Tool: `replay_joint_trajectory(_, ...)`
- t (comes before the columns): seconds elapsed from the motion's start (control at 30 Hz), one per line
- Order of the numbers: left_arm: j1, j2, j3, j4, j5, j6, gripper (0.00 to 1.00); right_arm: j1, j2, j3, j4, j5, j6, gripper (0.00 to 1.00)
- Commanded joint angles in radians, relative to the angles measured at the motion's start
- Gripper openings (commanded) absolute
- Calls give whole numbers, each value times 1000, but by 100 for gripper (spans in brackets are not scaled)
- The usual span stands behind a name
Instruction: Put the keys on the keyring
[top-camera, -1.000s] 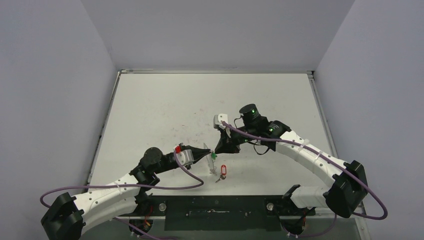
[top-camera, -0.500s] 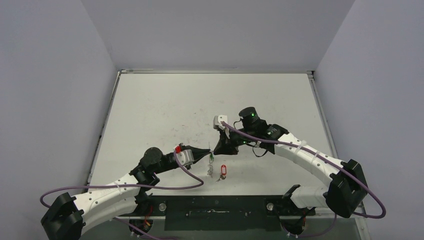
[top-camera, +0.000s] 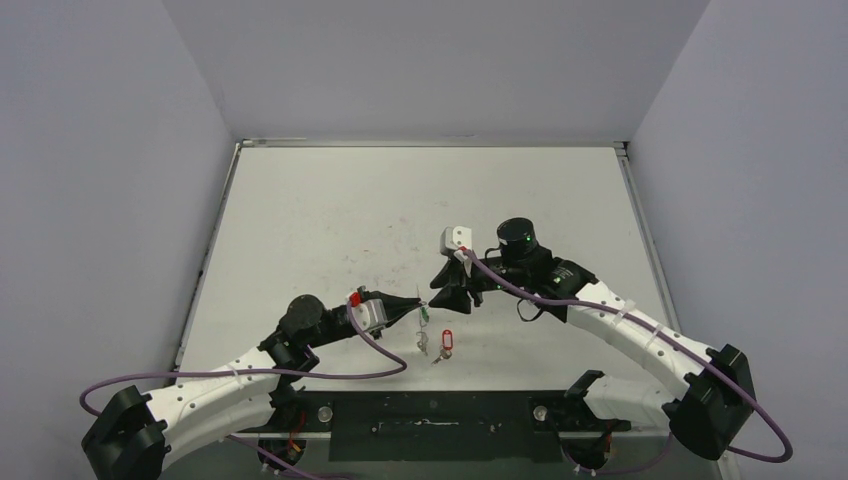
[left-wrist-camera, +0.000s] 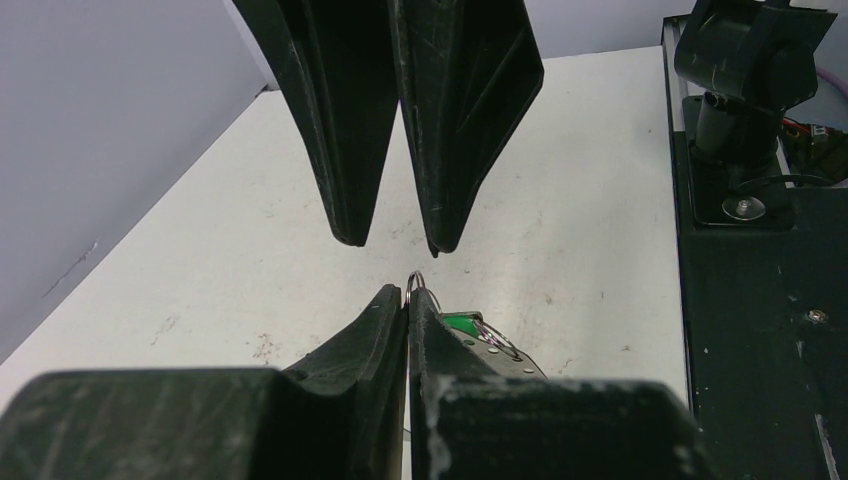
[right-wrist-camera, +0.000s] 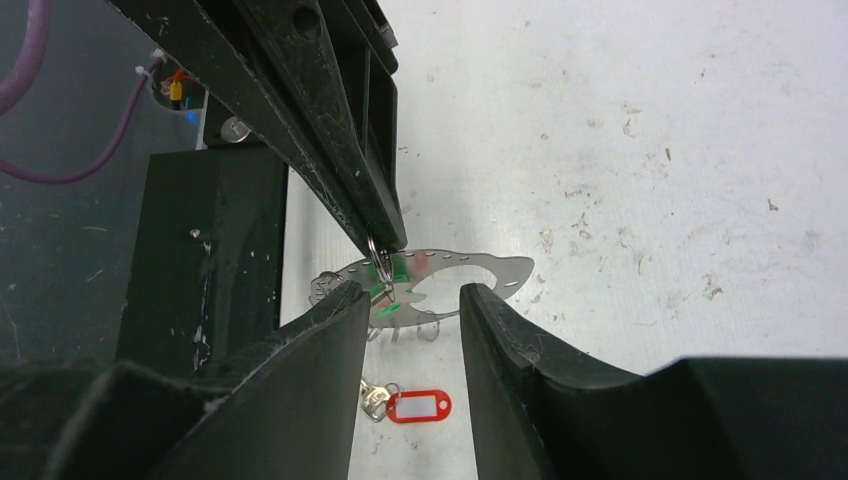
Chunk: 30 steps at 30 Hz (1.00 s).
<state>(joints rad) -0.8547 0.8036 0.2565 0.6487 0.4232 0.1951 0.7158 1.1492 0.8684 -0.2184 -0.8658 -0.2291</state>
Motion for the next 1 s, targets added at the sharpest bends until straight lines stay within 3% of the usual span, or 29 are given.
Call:
replay_joint_trajectory(0.0,-2,-20,21,78,6,-4,0,5,-6,-14,124,-37,21,40)
replay_joint_trajectory(0.53,-2,-23,24,80,6,-4,0,36,60,-9,138,-88,4,38)
replay_joint_trajectory(0.63,-2,-23,26,80,7,-2,0,37,64,-7,135,-88,-2,27)
replay_joint_trajectory(0.8,-1,-26,26,77,8,-2,0,37,66,3,103,-86,-30,0)
replay_joint_trajectory(0.97,-3,-28,25,78,5,-3,0,37,64,26,34,-58,-68,0)
